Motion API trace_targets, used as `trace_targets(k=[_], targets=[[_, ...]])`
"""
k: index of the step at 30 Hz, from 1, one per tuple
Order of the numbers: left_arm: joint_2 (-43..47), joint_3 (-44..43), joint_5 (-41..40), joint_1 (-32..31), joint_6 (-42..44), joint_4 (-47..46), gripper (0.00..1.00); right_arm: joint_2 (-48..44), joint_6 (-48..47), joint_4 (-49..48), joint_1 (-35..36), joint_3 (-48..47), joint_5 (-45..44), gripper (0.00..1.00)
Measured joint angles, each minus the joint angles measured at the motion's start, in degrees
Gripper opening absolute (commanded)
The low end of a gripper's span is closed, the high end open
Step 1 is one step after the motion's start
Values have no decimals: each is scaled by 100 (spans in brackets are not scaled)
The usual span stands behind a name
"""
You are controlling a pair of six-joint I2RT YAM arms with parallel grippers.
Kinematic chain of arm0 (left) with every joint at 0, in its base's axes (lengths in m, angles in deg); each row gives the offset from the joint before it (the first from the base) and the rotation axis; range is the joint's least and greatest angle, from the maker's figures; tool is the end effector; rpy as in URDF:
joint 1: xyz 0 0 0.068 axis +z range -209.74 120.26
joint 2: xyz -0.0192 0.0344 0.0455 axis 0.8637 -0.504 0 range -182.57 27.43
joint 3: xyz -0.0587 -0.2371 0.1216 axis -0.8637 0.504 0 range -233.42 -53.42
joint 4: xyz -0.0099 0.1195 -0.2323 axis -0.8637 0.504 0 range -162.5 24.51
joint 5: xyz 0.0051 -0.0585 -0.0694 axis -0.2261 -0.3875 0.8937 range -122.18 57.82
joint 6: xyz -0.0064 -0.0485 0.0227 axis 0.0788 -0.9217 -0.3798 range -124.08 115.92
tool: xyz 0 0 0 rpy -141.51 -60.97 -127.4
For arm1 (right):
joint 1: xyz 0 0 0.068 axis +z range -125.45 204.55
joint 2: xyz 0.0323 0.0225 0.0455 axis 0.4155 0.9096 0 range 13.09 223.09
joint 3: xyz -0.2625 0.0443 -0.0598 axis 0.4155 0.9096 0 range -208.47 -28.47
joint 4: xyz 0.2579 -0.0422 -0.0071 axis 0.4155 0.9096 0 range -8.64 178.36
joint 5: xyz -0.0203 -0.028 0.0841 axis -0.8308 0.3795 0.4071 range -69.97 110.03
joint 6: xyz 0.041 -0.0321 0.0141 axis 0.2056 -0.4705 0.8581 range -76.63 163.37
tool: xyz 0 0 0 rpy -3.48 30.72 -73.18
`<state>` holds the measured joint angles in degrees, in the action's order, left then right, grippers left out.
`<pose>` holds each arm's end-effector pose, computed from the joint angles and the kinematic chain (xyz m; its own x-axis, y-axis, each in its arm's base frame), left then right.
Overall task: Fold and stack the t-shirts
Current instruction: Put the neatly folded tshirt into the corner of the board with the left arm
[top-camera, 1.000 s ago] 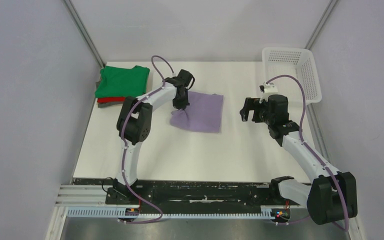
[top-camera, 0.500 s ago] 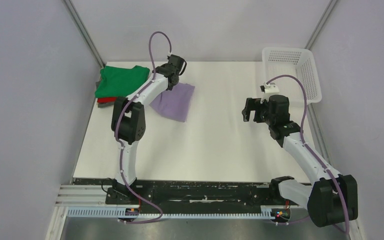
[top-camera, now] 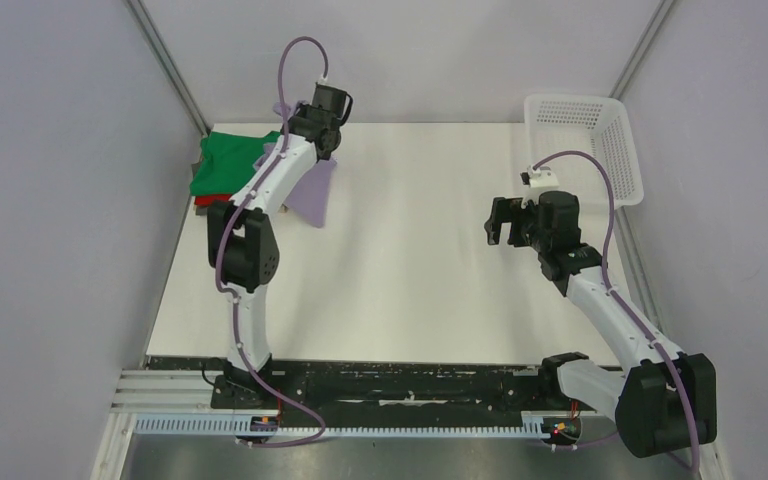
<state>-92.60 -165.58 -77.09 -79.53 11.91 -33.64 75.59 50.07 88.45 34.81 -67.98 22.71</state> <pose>0.4517 -0.1358 0.2958 -0.7178 0.4659 -0.5174 -0.0184 0.7301 0.6831 0.2377 0.0448 0.2523 -0.5153 0.0252 -0.8566 -0.1587 0.9795 0.1242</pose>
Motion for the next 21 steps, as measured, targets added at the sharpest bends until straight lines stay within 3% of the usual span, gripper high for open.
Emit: trace_targets(k=[21], targets=[[542, -1008, -254, 57, 173, 146, 2, 4, 11, 39, 0, 0, 74, 98]])
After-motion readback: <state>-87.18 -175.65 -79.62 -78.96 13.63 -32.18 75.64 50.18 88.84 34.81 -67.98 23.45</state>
